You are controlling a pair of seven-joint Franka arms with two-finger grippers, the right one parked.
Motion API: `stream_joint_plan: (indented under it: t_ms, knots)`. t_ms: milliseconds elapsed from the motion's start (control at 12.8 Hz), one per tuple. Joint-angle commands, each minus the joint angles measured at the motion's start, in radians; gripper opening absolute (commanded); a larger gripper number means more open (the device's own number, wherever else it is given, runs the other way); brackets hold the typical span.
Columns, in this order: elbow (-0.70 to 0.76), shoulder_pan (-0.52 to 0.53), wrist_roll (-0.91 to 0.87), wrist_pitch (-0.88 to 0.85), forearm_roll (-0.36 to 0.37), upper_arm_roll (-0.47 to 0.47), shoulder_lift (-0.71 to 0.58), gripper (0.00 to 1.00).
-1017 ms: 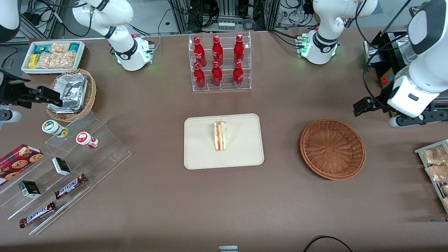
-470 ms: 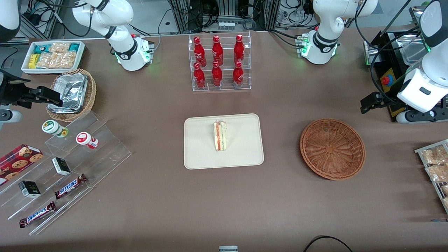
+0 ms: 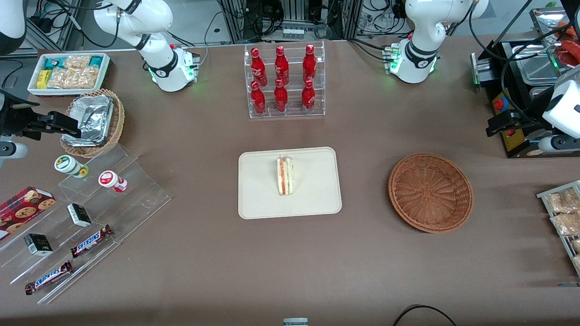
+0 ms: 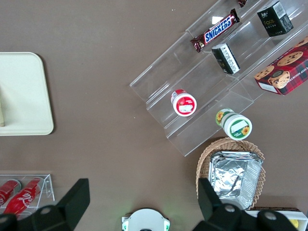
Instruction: Place sandwich from basket to tray
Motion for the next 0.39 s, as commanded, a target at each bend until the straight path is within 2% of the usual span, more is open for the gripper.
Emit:
stream_joint_plan:
  t_ms: [0, 78, 313]
  knots:
    - [0.016, 0.005, 0.014, -0.013, 0.035, -0.036, -0.003, 1.00]
    - [0.015, 0.005, 0.013, -0.015, 0.057, -0.060, -0.001, 1.00]
    - [0.012, 0.005, 0.014, -0.029, 0.062, -0.073, -0.013, 1.00]
